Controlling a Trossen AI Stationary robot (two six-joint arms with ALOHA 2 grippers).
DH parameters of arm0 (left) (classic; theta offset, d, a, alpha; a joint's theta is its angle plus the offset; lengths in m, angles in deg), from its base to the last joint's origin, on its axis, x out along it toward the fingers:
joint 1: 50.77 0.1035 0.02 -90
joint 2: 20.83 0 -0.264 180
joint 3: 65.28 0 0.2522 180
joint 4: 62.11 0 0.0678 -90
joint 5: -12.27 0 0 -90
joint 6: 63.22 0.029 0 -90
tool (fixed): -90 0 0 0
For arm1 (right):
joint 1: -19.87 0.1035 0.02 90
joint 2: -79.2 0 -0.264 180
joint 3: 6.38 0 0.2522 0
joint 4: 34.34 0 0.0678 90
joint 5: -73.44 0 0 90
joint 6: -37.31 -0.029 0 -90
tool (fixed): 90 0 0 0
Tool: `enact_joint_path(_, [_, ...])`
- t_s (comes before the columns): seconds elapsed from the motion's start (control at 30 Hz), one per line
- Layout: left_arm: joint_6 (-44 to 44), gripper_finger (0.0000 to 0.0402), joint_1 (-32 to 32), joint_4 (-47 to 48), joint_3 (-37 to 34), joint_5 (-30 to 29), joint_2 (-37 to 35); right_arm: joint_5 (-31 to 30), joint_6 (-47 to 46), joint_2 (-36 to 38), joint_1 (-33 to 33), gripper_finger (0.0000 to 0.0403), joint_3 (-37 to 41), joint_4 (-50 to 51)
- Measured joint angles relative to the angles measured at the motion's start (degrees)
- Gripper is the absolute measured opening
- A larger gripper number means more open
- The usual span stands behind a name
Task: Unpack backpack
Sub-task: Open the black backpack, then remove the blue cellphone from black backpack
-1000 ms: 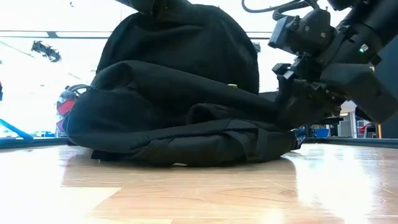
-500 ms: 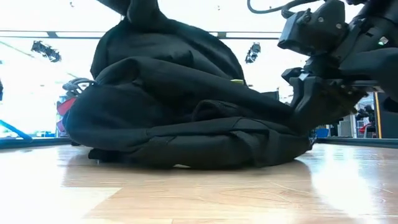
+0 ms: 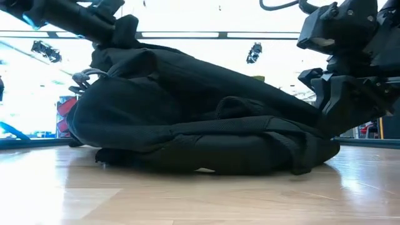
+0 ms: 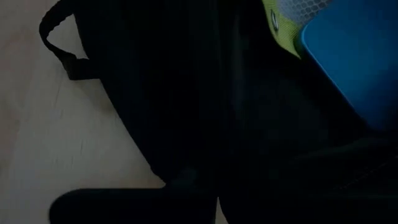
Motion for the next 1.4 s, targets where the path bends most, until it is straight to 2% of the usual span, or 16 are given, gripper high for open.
enact_joint_path(0.13, [-2.3, 0.0, 0.4, 0.1, -2.2, 0.7, -1.7, -1.9, 0.2, -0.1, 0.1, 0.0003, 0.1, -0.9])
enact_joint_path(0.27, [-5.3, 0.0, 0.4, 0.0, -3.7, 2.2, -1.1, -2.0, 3.3, 0.2, 0.1, 0.0022, 0.2, -2.4])
enact_joint_path(0.37, [-8.4, 0.0, 0.4, 0.1, -5.0, 2.6, -0.1, -2.6, 3.8, 1.5, 0.2, 0.0046, 0.3, -2.4])
enact_joint_path(0.53, [-13.1, 0.0, 0.3, -0.2, -6.9, 5.3, 3.2, -7.4, 6.0, 3.9, 0.2, 0.0095, 0.3, -4.2])
enact_joint_path(0.73, [-13.3, 0.0, 0.3, -1.8, -7.3, 5.7, 7.0, -8.4, 13.1, 4.2, -0.3, 0.0145, 0.3, -12.6])
enact_joint_path(1.07, [-13.4, 0.0, 0.3, -2.3, -7.3, 6.4, 7.5, -20.0, 23.6, 5.5, -3.0, 0.0192, 0.3, -23.6])
enact_joint_path(1.3, [-14.6, 0.0, 0.3, -2.3, -7.3, 7.6, 7.5, -18.6, 28.2, 7.8, -4.7, 0.0207, 0.2, -31.2])
enact_joint_path(1.4, [-14.6, 0.0, 0.3, -2.2, -7.3, 7.7, 7.5, -14.3, 28.3, 8.5, -4.8, 0.0208, 0.1, -31.7])
